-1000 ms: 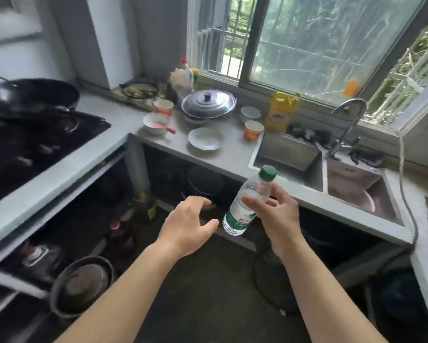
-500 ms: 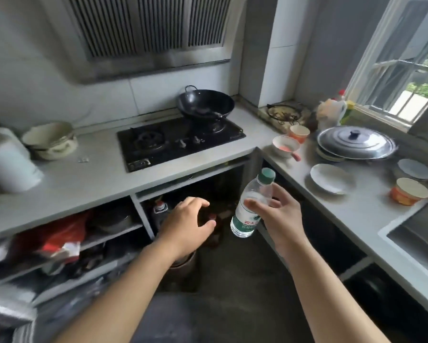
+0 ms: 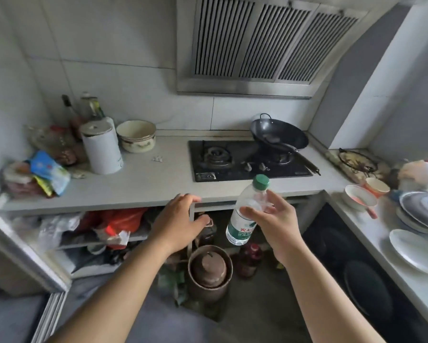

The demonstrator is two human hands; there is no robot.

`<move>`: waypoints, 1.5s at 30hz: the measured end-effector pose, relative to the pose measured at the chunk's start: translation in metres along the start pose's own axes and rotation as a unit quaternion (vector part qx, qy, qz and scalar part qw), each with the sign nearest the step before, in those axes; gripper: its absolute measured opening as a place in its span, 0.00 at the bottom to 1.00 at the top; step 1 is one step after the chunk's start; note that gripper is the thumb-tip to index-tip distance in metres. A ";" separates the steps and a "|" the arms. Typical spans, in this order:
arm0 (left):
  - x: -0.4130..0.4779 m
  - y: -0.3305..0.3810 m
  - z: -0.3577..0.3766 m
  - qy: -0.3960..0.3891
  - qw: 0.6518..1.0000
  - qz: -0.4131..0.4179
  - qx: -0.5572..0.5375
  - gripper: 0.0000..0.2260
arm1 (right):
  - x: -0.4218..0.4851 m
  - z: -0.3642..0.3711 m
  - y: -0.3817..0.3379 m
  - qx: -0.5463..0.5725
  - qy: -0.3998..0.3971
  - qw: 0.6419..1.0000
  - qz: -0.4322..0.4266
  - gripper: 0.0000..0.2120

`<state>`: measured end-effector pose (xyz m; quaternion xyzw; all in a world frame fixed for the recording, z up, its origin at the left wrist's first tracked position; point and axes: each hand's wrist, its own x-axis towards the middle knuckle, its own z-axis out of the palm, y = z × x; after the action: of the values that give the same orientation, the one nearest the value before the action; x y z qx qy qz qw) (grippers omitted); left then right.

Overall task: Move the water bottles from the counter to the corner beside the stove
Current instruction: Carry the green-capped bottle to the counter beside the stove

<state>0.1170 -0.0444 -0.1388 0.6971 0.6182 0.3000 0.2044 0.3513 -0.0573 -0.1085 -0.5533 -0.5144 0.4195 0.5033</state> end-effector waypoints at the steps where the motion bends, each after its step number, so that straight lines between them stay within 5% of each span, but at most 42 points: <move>1: 0.005 -0.011 -0.010 0.003 1.000 0.001 0.000 0.21 | 0.006 0.015 -0.001 -0.003 -0.001 1.000 -0.002 0.24; 18: 0.051 -0.160 -0.102 0.077 0.991 -0.103 -0.021 0.20 | 0.107 0.189 -0.019 -0.033 -0.107 0.994 0.015 0.23; 45: 0.206 -0.229 -0.090 0.130 0.966 -0.203 0.093 0.18 | 0.331 0.313 0.045 -0.013 -0.217 0.972 0.094 0.35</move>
<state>-0.1016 0.1854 -0.1888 0.5277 0.7933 0.2819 0.1131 0.0895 0.3115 -0.1799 -0.5015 -0.5625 0.5678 0.3311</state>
